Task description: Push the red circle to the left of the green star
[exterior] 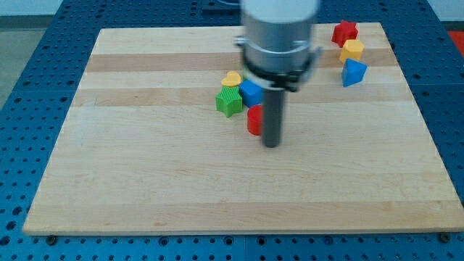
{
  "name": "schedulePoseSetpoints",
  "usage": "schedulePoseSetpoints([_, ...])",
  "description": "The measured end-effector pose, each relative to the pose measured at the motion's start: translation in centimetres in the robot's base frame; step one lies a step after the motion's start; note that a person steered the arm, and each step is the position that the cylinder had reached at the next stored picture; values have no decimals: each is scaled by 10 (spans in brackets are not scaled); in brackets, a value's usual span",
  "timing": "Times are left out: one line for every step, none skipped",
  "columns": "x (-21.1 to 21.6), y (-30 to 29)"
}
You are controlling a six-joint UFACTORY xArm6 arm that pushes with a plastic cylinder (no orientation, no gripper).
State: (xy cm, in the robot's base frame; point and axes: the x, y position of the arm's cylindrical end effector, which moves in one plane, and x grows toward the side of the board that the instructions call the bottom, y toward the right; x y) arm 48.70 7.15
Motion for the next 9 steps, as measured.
schedulePoseSetpoints([-26,24])
schedulePoseSetpoints([-46,-28])
schedulePoseSetpoints([-34,-72])
schedulePoseSetpoints([-1,-59])
schedulePoseSetpoints([-13,-82])
schedulePoseSetpoints([-45,-130])
schedulePoseSetpoints([-48,-139])
schedulePoseSetpoints([-9,-174])
schedulePoseSetpoints([-37,-215])
